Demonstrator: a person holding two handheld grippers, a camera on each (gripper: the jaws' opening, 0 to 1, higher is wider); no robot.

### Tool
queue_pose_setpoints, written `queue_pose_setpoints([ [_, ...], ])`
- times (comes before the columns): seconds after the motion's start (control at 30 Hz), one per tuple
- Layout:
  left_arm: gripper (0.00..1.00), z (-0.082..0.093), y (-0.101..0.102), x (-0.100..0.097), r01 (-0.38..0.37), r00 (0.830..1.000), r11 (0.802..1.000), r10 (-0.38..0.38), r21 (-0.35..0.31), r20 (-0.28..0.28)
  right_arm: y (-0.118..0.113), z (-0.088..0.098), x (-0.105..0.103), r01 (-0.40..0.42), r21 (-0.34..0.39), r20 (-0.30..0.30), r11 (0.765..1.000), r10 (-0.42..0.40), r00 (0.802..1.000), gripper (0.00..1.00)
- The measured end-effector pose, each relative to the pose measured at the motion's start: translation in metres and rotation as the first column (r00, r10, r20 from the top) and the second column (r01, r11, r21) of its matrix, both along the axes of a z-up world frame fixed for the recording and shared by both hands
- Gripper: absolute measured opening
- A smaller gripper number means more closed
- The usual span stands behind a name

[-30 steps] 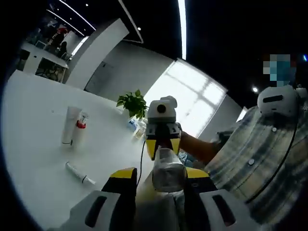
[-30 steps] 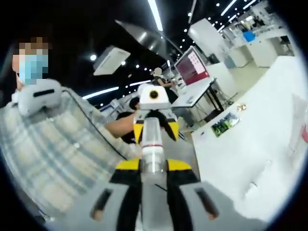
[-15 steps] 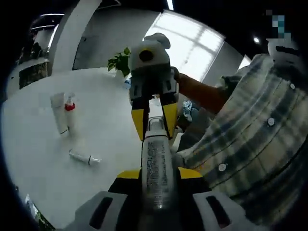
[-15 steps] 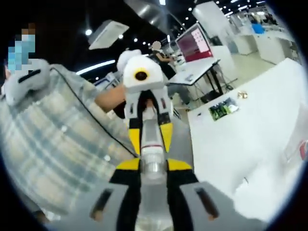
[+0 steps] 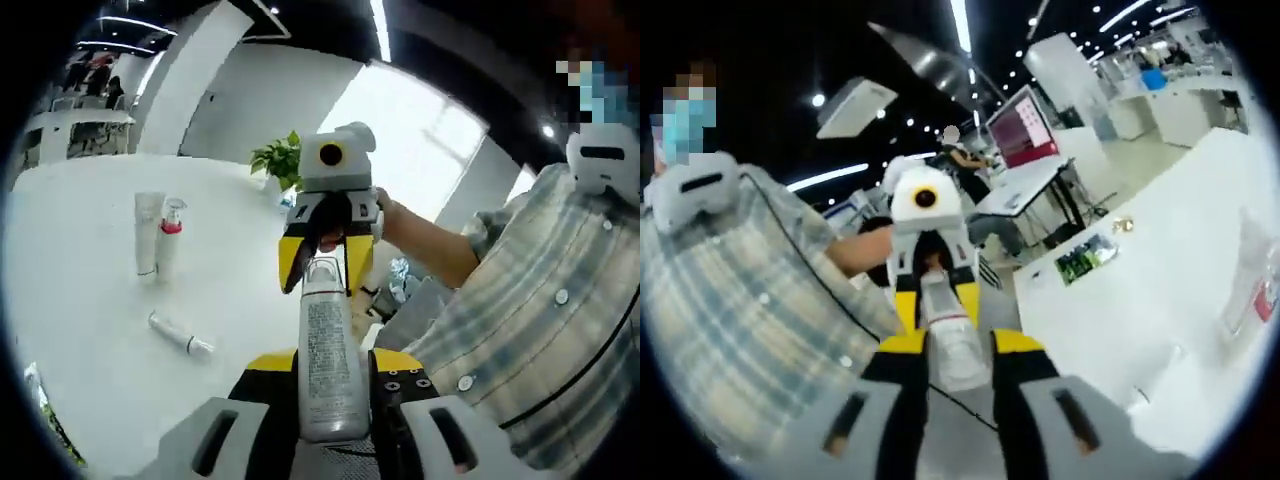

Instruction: Arrange the skincare products in the storage area until every visible bottle or jar stands upright without overlapping.

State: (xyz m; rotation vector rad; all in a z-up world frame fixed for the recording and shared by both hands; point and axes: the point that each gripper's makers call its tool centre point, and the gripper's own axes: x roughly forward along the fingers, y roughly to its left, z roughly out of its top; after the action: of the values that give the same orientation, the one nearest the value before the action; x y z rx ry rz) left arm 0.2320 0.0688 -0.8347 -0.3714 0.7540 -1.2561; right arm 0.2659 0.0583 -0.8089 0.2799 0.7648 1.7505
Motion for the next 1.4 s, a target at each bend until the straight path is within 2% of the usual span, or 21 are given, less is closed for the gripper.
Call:
queue_pose_setpoints([
  [0.1,0.24,-0.002,-0.001,0.000,-0.055,0.995,0.995,0.048,-0.082,-0.088,0.000,-0.002,0.008,0.053,0.026,-0.042,0.998,-0.052,0.998,0.23],
  [0.2,0.24,-0.003,0.003,0.007,-0.137,0.982,0.980,0.116,-0.144,-0.147,-0.001,0.000,0.021,0.147,0.059,-0.102,0.987,-0.141,0.985,0.31],
  [0.27,0.24,0.001,0.005,0.012,-0.188,0.970,0.961,0.149,-0.204,-0.190,-0.002,0.001,0.029,0.206,0.076,-0.145,0.976,-0.194,0.970,0.35],
  [0.3,0.24,0.005,0.005,0.015,-0.214,0.966,0.947,0.170,-0.238,-0.193,-0.002,0.002,0.035,0.265,0.091,-0.206,0.960,-0.242,0.948,0.35],
  [0.37,0.24,0.012,0.005,0.019,-0.252,0.956,0.922,0.190,-0.294,-0.223,0.001,0.005,0.036,0.305,0.107,-0.292,0.946,-0.263,0.919,0.37],
  [0.4,0.24,0.017,0.005,0.022,-0.279,0.949,0.901,0.206,-0.331,-0.240,0.005,0.005,0.032,0.312,0.119,-0.306,0.943,-0.264,0.915,0.38],
  [0.47,0.24,0.020,0.005,0.025,-0.308,0.940,0.878,0.223,-0.366,-0.258,0.013,0.001,0.028,0.328,0.116,-0.308,0.938,-0.280,0.909,0.40],
  [0.53,0.24,0.020,0.002,0.025,-0.316,0.936,0.873,0.224,-0.372,-0.271,0.022,0.002,0.024,0.350,0.129,-0.323,0.928,-0.294,0.900,0.39],
  [0.63,0.25,0.021,-0.005,0.025,-0.321,0.935,0.867,0.226,-0.381,-0.274,0.028,0.005,0.025,0.391,0.154,-0.337,0.908,-0.324,0.884,0.26],
  [0.67,0.25,0.018,-0.004,0.028,-0.348,0.925,0.860,0.251,-0.372,-0.285,0.029,0.010,0.025,0.404,0.166,-0.372,0.899,-0.323,0.870,0.20],
  [0.7,0.25,0.020,-0.003,0.027,-0.332,0.933,0.862,0.241,-0.384,-0.266,0.030,0.009,0.029,0.431,0.140,-0.424,0.891,-0.340,0.839,0.20],
  [0.77,0.25,0.021,-0.003,0.028,-0.345,0.931,0.860,0.262,-0.377,-0.254,0.026,0.013,0.027,0.415,0.175,-0.408,0.893,-0.318,0.856,0.18],
  [0.83,0.26,0.019,-0.004,0.027,-0.336,0.935,0.873,0.263,-0.353,-0.239,0.026,0.015,0.025,0.396,0.172,-0.380,0.902,-0.310,0.872,0.18],
  [0.87,0.26,0.016,-0.006,0.023,-0.314,0.941,0.889,0.243,-0.335,-0.235,0.026,0.016,0.022,0.373,0.174,-0.363,0.911,-0.293,0.885,0.17],
  [0.9,0.25,0.011,-0.008,0.017,-0.276,0.949,0.913,0.208,-0.301,-0.239,0.025,0.017,0.015,0.325,0.168,-0.316,0.931,-0.261,0.912,0.17],
  [1.0,0.25,0.007,-0.009,0.004,-0.201,0.965,0.946,0.146,-0.254,-0.219,0.021,0.012,0.002,0.206,0.092,-0.190,0.974,-0.186,0.964,0.17],
  [1.1,0.26,0.008,-0.013,-0.004,-0.151,0.975,0.959,0.103,-0.242,-0.199,0.020,0.018,-0.007,0.133,0.070,-0.152,0.989,-0.121,0.981,0.17],
  [1.23,0.27,0.007,-0.020,-0.010,-0.105,0.984,0.972,0.071,-0.209,-0.165,0.024,0.021,-0.013,0.082,0.050,-0.130,0.995,-0.075,0.989,0.17],
  [1.3,0.23,0.007,-0.022,-0.016,-0.064,0.989,0.976,0.034,-0.209,-0.142,0.027,0.018,-0.013,0.075,0.028,-0.117,0.997,-0.071,0.991,0.17],
  [1.37,0.22,0.002,-0.023,-0.015,-0.072,0.994,0.983,0.057,-0.169,-0.096,0.029,0.020,-0.016,0.070,0.040,-0.107,0.997,-0.065,0.992,0.18],
  [1.4,0.22,0.003,-0.023,-0.015,-0.076,0.992,0.981,0.058,-0.177,-0.110,0.030,0.020,-0.014,0.078,0.047,-0.094,0.996,-0.074,0.993,0.18],
])
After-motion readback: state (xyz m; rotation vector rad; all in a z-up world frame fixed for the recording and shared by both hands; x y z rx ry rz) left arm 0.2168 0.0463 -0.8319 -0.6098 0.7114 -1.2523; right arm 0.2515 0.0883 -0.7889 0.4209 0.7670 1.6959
